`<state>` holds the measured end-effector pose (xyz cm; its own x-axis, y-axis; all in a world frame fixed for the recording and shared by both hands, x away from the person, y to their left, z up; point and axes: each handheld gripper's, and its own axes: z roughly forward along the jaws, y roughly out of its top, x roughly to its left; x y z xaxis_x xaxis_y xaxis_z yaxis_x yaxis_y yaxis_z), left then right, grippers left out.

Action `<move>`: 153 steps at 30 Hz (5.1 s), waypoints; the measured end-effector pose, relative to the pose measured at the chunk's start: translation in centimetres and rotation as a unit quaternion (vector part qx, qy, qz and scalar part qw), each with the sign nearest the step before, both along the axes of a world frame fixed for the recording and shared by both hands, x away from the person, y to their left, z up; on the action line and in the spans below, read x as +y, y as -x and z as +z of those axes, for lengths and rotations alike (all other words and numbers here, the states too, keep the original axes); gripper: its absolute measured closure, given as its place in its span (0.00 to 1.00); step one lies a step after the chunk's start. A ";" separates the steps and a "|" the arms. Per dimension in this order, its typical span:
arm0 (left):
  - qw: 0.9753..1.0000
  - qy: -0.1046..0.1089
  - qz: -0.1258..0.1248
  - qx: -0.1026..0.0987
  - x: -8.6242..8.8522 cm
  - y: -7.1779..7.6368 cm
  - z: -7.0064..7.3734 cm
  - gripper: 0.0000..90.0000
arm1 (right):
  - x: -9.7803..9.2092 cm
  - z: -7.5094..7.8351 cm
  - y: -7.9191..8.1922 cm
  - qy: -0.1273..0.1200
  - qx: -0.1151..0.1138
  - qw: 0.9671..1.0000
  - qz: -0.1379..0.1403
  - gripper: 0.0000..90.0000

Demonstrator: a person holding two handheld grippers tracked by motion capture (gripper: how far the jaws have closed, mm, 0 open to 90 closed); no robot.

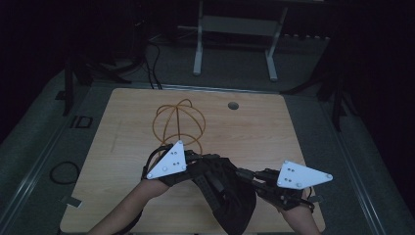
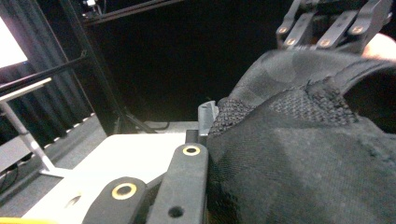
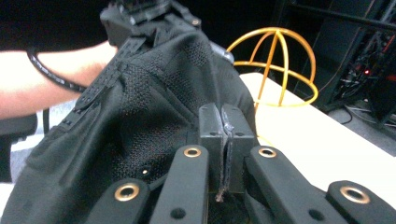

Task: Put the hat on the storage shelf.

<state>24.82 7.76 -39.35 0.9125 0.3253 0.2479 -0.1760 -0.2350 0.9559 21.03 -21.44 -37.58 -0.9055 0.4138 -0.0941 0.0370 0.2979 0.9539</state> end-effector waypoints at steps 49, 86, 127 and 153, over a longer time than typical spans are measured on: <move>0.972 -0.011 0.202 0.123 10.0 2.5 -6.1 0.43 | -0.1 6.7 -8.3 -0.099 -0.046 0.981 -0.163 0.98; 0.933 0.012 0.312 0.180 13.6 4.4 -14.9 0.03 | 10.7 6.8 -14.0 -0.028 -0.022 0.990 -0.136 0.98; 0.930 0.012 0.308 0.202 14.2 4.0 -15.7 0.03 | 17.8 2.0 -17.1 -0.001 0.056 0.996 -0.075 0.57; 0.930 0.020 0.306 0.202 14.1 4.1 -15.6 0.03 | 15.4 3.4 -16.1 -0.012 0.055 0.995 -0.081 0.36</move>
